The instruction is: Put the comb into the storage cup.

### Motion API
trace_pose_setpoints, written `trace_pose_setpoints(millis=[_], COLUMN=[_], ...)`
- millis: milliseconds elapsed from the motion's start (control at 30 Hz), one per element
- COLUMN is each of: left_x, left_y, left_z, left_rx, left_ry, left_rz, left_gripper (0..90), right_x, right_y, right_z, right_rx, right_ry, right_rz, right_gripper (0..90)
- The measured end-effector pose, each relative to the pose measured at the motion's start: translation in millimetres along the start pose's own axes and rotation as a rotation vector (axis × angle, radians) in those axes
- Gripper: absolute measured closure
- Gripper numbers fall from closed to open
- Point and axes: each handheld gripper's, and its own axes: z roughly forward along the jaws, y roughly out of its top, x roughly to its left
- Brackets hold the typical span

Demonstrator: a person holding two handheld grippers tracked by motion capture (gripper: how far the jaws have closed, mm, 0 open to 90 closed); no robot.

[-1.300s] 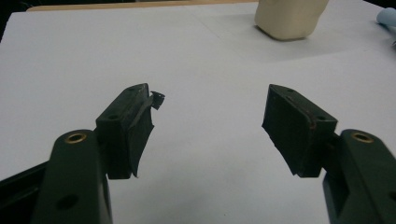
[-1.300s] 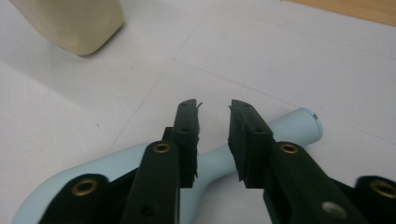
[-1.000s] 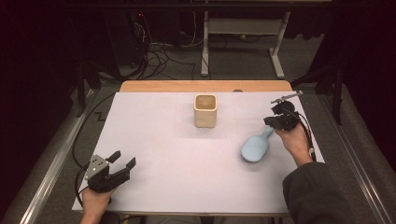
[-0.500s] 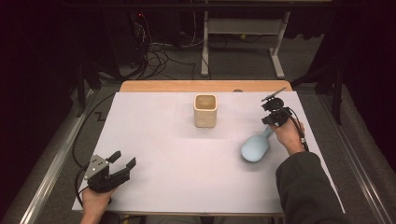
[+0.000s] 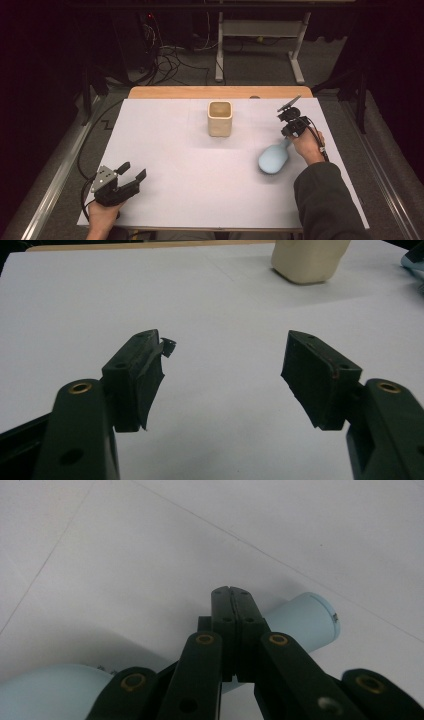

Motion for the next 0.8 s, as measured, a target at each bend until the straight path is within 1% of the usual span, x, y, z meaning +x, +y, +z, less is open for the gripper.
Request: trace_pose_setpoints(millis=[133,200,300,600,800], left_x=[-0.4,-0.4,0.0,-0.3,-0.3], left_y=[-0.3,-0.3,-0.2,-0.5,-0.3], left_z=[0.3,0.2,0.1,0.4,-0.1], left_rx=[0.0,0.0,0.002,0.005,0.005], left_ry=[-0.002,-0.002,-0.003,-0.001,-0.001], left_rz=[0.0,-0.001,-0.002,-0.002,-0.003], left_gripper=[32.9,32.9,32.9,33.0,33.0], right_x=[1.5,2.6,2.5,0.8,2.0], right_y=[-0.5,-1.9,-3.3,-11.9,-19.2], right_z=[1.5,3.1,3.7,1.3,1.5], right_rx=[0.01,0.038,0.047,0.054,0.062], right_ry=[-0.004,-0.005,-0.003,0.013,0.016], right_rz=[-0.011,-0.016,-0.016,-0.009,-0.023], right_gripper=[90.0,90.0,90.0,90.0,90.0])
